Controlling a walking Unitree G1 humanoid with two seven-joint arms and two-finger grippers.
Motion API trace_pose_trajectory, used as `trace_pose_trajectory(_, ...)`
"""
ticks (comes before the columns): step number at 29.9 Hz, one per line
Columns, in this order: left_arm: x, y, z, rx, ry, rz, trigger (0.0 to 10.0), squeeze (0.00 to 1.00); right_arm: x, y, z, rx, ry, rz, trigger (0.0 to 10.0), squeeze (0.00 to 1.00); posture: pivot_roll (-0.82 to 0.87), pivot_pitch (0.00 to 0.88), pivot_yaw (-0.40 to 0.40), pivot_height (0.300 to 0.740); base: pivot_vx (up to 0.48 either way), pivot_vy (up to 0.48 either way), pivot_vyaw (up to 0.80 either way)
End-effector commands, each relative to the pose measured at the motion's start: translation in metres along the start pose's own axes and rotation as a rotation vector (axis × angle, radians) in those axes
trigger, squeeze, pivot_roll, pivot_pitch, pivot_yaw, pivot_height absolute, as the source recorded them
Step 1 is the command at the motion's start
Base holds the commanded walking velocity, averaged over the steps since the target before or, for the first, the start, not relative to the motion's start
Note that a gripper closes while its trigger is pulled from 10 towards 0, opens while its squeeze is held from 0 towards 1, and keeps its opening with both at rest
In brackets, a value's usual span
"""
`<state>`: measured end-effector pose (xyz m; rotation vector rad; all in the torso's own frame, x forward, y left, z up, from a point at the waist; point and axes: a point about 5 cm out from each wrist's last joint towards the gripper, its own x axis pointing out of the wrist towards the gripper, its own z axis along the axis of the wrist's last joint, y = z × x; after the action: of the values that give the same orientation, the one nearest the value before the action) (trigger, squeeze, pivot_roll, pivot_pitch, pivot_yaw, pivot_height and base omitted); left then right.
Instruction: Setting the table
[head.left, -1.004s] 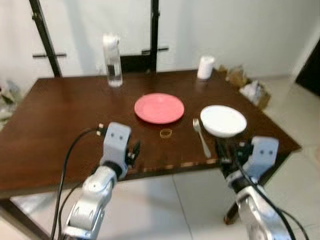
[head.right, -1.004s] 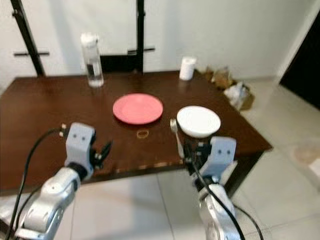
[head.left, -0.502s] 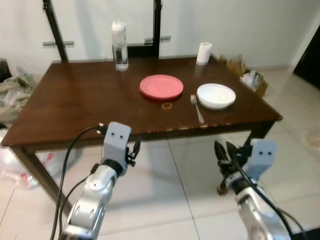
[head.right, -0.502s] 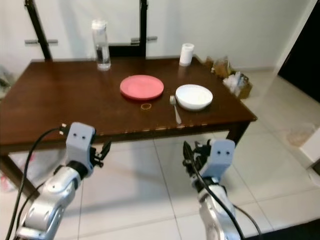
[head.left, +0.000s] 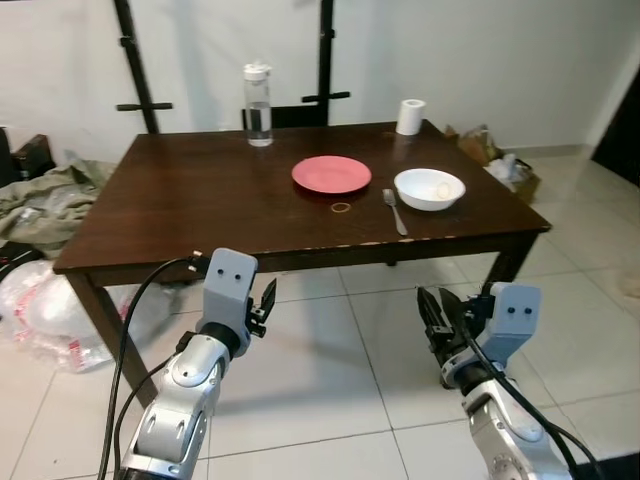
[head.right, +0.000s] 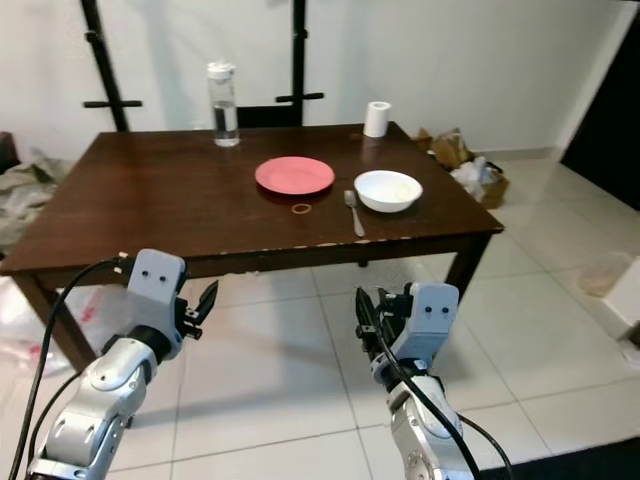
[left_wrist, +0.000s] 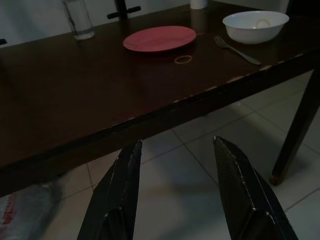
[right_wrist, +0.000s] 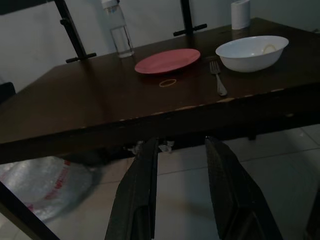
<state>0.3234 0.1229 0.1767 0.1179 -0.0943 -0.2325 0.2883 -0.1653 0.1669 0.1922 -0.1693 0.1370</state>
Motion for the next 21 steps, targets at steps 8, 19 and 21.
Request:
trace_pose_trajectory(8, -0.005, 0.004, -0.015, 0.025, 0.063, 0.019, 10.0, 0.00, -0.005, 0.012, -0.008, 0.009, 0.039, 0.091, 10.0, 0.00, 0.04, 0.061, 0.079, 0.740, 0.000, 0.000, 0.79)
trace_pose_trajectory(19, -0.035, 0.012, -0.073, 0.049, 0.267, 0.057, 10.0, 0.00, -0.037, -0.015, -0.076, -0.062, 0.283, -0.008, 10.0, 0.00, 0.05, 0.063, 0.075, 0.740, 0.000, 0.000, 0.79)
trace_pose_trajectory(21, -0.041, 0.008, -0.083, 0.048, 0.301, 0.022, 10.0, 0.00, -0.043, -0.022, -0.087, -0.076, 0.328, -0.043, 10.0, 0.00, 0.05, 0.060, 0.072, 0.740, 0.000, 0.000, 0.79)
